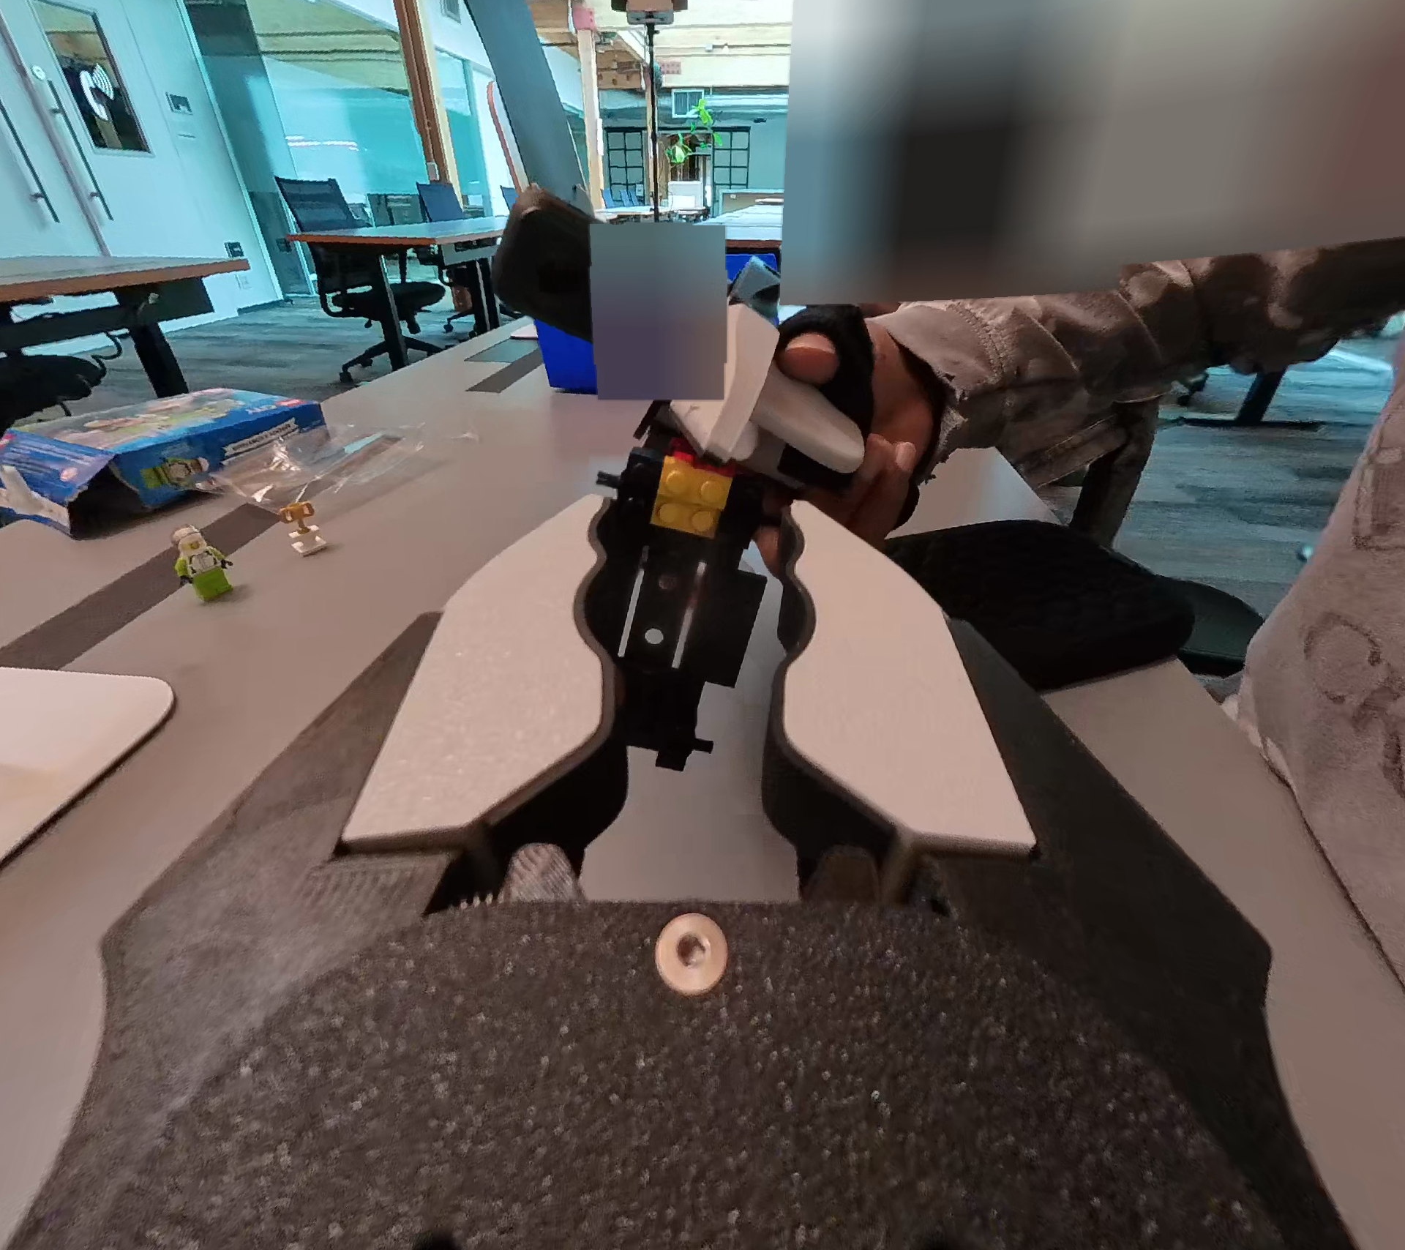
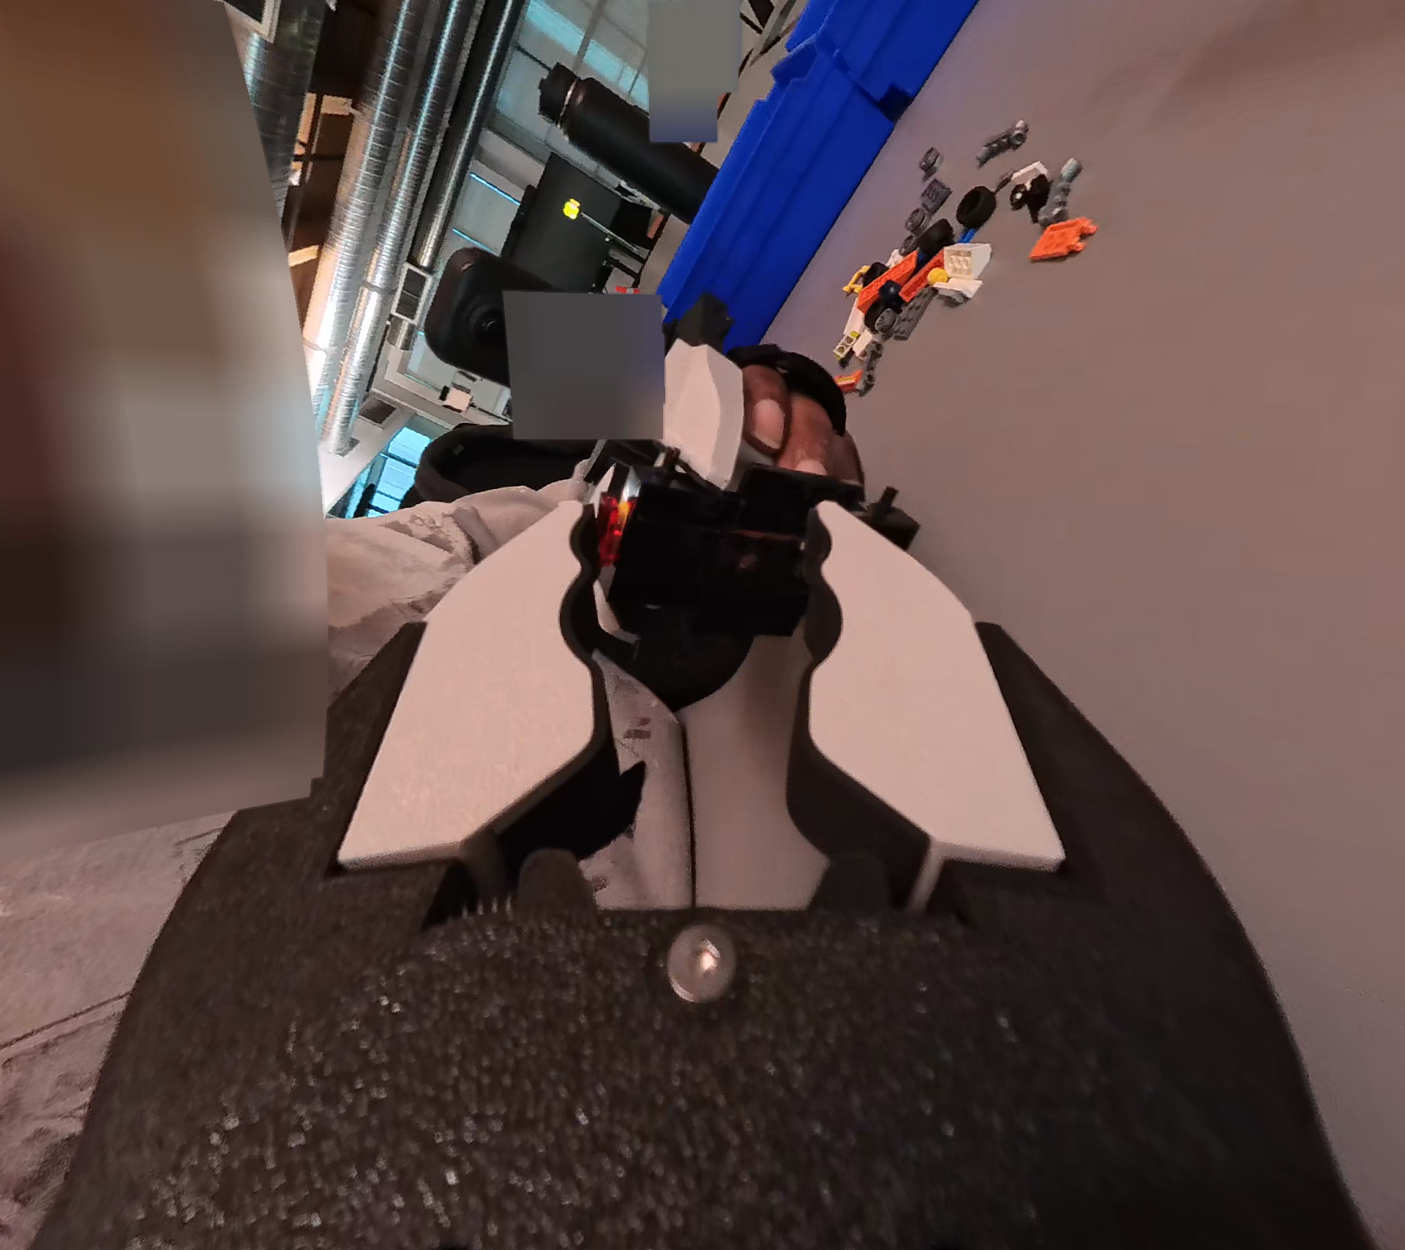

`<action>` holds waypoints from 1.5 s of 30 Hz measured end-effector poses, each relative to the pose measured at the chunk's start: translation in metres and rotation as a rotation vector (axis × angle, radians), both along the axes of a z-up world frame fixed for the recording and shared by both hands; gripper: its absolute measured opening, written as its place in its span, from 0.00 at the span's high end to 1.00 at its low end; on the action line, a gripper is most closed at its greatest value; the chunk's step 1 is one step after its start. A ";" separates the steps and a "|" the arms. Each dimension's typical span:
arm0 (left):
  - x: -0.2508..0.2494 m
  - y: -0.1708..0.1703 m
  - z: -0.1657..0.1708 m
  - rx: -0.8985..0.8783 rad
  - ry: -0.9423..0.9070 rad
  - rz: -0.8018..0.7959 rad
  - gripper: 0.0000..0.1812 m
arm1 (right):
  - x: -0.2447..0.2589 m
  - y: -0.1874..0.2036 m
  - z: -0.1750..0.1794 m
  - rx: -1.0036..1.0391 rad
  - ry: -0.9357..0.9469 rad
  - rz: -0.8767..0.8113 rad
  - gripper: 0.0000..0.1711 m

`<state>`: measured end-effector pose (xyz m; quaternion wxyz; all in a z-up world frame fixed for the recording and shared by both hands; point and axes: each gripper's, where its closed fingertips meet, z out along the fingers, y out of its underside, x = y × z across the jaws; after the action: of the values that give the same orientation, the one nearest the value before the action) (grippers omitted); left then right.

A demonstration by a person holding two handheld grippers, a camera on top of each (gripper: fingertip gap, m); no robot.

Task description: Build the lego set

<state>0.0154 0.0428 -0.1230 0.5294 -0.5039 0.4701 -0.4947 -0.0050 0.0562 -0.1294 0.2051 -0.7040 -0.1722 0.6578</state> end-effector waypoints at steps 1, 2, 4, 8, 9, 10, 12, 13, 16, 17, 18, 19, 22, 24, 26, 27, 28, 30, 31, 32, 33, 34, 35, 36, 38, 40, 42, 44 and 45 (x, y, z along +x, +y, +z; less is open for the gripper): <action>0.000 -0.002 0.000 0.022 0.001 0.001 0.78 | -0.001 -0.002 0.001 -0.010 0.011 0.012 0.70; -0.001 -0.004 0.000 0.035 0.003 -0.005 0.78 | -0.001 -0.004 0.001 -0.020 0.022 0.023 0.70; -0.001 -0.007 -0.001 0.064 0.012 -0.010 0.78 | -0.002 -0.007 0.000 -0.025 0.035 0.034 0.70; 0.000 -0.013 0.000 0.100 0.020 -0.016 0.79 | -0.002 -0.013 0.001 -0.027 0.069 0.034 0.70; 0.000 -0.013 0.000 0.110 0.024 -0.016 0.79 | -0.001 -0.014 0.000 -0.024 0.074 0.032 0.70; 0.001 -0.014 -0.001 0.117 0.030 -0.016 0.79 | -0.001 -0.014 0.000 -0.021 0.077 0.031 0.71; 0.001 -0.014 -0.002 0.118 0.034 -0.017 0.78 | -0.001 -0.014 0.000 -0.016 0.078 0.023 0.71; 0.002 -0.012 -0.003 0.113 0.042 -0.015 0.78 | 0.000 -0.013 0.000 -0.008 0.075 0.016 0.72; 0.004 -0.010 0.003 0.116 0.021 -0.004 0.78 | 0.003 -0.010 0.007 0.024 0.078 0.010 0.73; 0.003 -0.009 0.006 0.128 0.008 0.005 0.78 | 0.004 -0.009 0.012 0.037 0.094 0.001 0.73; 0.002 -0.008 0.007 0.137 0.006 0.014 0.78 | 0.006 -0.006 0.016 0.048 0.117 -0.016 0.70; 0.000 -0.006 0.007 0.141 0.005 0.024 0.78 | 0.010 -0.003 0.019 0.049 0.138 -0.036 0.67; -0.002 -0.003 0.006 0.162 0.008 0.044 0.78 | 0.018 -0.002 0.015 0.013 0.177 -0.078 0.65; -0.001 -0.003 0.004 0.184 0.022 0.051 0.78 | 0.016 -0.008 0.009 -0.025 0.197 -0.076 0.64; 0.001 -0.005 0.001 0.210 0.048 0.051 0.78 | 0.011 -0.015 0.005 -0.044 0.209 -0.068 0.62; 0.002 -0.007 0.000 0.222 0.056 0.048 0.78 | 0.009 -0.018 0.004 -0.049 0.216 -0.066 0.61; 0.003 -0.009 -0.001 0.237 0.063 0.045 0.78 | 0.008 -0.019 0.004 -0.053 0.221 -0.067 0.60; 0.005 -0.012 -0.002 0.273 0.082 0.045 0.78 | 0.008 -0.018 0.003 -0.051 0.223 -0.072 0.60; 0.006 -0.014 -0.003 0.286 0.090 0.045 0.78 | 0.007 -0.018 0.002 -0.045 0.215 -0.070 0.61; 0.007 -0.016 -0.003 0.296 0.098 0.045 0.78 | 0.006 -0.019 0.001 -0.034 0.200 -0.065 0.61; 0.008 -0.017 -0.003 0.307 0.100 0.044 0.78 | 0.005 -0.020 0.000 -0.022 0.187 -0.059 0.61; 0.008 -0.019 -0.002 0.313 0.102 0.041 0.78 | 0.003 -0.021 0.000 -0.014 0.179 -0.055 0.62; 0.009 -0.020 -0.002 0.311 0.101 0.041 0.78 | 0.003 -0.021 0.000 -0.008 0.182 -0.050 0.65; 0.008 -0.020 -0.001 0.314 0.101 0.044 0.78 | 0.003 -0.022 0.001 -0.009 0.198 -0.043 0.66; 0.007 -0.020 -0.002 0.333 0.105 0.047 0.78 | 0.002 -0.024 0.003 -0.006 0.220 -0.030 0.70; 0.006 -0.023 -0.001 0.337 0.097 0.037 0.78 | 0.001 -0.027 0.004 0.006 0.234 -0.017 0.70; 0.006 -0.026 0.001 0.354 0.093 0.037 0.78 | 0.000 -0.030 0.006 0.023 0.238 -0.009 0.70; 0.006 -0.029 0.001 0.358 0.089 0.027 0.78 | 0.001 -0.032 0.006 0.031 0.245 -0.003 0.71; 0.007 -0.030 0.001 0.363 0.092 0.024 0.78 | 0.001 -0.033 0.006 0.033 0.249 0.000 0.71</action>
<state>0.0221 0.0130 -0.1222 0.5953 -0.4278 0.5695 -0.3719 -0.0039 0.0229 -0.1233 0.2363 -0.6134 -0.1562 0.7372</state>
